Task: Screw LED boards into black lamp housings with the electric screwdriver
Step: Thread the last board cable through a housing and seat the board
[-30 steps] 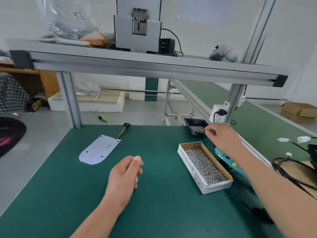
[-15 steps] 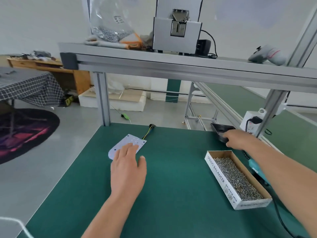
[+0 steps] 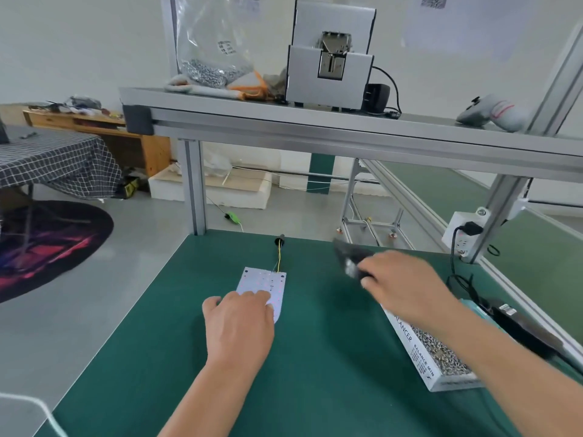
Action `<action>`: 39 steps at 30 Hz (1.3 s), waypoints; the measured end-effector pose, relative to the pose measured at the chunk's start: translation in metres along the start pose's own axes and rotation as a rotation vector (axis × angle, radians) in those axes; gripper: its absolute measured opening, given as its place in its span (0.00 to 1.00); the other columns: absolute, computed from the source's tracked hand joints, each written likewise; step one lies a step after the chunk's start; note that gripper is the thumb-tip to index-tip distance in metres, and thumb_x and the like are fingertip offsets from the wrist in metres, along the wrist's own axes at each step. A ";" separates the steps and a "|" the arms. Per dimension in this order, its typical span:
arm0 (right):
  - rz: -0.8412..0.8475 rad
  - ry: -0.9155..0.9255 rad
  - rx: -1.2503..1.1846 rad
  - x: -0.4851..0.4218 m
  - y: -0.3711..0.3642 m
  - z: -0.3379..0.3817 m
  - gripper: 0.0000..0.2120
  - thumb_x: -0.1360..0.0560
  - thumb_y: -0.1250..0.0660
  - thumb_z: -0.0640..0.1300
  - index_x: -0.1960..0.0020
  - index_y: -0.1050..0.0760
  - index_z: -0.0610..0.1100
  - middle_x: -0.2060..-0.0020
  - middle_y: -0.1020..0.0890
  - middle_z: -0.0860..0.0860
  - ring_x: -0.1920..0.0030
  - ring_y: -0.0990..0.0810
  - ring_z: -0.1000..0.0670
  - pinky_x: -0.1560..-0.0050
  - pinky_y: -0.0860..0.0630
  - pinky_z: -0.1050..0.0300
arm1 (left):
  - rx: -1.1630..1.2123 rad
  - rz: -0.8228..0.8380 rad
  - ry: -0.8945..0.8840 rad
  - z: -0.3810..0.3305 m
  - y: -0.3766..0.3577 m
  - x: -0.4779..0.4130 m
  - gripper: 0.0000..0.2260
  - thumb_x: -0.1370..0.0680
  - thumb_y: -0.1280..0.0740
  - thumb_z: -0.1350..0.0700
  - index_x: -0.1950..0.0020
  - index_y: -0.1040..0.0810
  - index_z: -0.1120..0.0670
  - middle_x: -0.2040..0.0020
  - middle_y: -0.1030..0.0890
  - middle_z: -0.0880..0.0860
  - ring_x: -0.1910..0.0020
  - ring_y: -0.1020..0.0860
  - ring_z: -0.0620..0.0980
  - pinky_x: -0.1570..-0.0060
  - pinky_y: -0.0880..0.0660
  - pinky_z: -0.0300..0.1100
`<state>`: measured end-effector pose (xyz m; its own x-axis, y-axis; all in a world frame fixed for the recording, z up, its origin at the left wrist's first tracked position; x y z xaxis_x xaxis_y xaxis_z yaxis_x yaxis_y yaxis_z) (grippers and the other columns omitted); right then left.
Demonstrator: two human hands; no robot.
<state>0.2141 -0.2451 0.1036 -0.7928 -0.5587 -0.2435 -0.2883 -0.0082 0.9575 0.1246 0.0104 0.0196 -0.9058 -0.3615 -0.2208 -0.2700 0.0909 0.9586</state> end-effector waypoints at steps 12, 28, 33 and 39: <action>0.364 0.335 -0.231 0.073 0.003 0.113 0.20 0.21 0.42 0.66 0.52 0.26 0.50 0.57 0.20 0.52 0.53 0.22 0.49 0.53 0.28 0.50 | 0.155 0.136 0.088 0.012 -0.016 -0.009 0.26 0.21 0.34 0.37 0.27 0.30 0.47 0.35 0.25 0.48 0.33 0.32 0.55 0.38 0.34 0.50; 0.294 -0.177 -0.433 -0.151 -0.096 0.090 0.14 0.20 0.34 0.41 0.37 0.30 0.39 0.53 0.23 0.45 0.48 0.20 0.38 0.62 0.28 0.51 | 0.416 0.289 -0.109 0.010 -0.009 -0.004 0.34 0.22 0.28 0.47 0.19 0.39 0.45 0.22 0.39 0.48 0.29 0.39 0.54 0.28 0.34 0.48; 0.320 -0.302 -0.756 -0.150 -0.089 0.090 0.21 0.24 0.39 0.32 0.32 0.31 0.40 0.47 0.20 0.39 0.65 0.12 0.42 0.62 0.20 0.50 | 0.507 0.274 -0.031 0.012 -0.012 -0.005 0.45 0.29 0.26 0.44 0.18 0.47 0.46 0.23 0.38 0.51 0.27 0.40 0.56 0.29 0.35 0.50; 0.119 -0.488 -1.571 -0.111 -0.054 0.070 0.27 0.23 0.36 0.24 0.27 0.30 0.40 0.49 0.26 0.39 0.72 0.18 0.48 0.66 0.16 0.54 | 0.756 0.194 0.137 0.020 -0.006 -0.010 0.41 0.24 0.27 0.40 0.16 0.40 0.50 0.35 0.22 0.47 0.37 0.23 0.52 0.42 0.23 0.51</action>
<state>0.2802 -0.1243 0.0680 -0.9406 -0.3224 0.1067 0.3333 -0.9365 0.1091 0.1288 0.0319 0.0121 -0.9243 -0.3815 0.0093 -0.3045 0.7520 0.5847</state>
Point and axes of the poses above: each hand's wrist, its own x-axis away from the middle knuckle, its own y-axis out of the back of the hand, z = x × y, the point moved 4 cm from there along -x, towards the middle knuckle
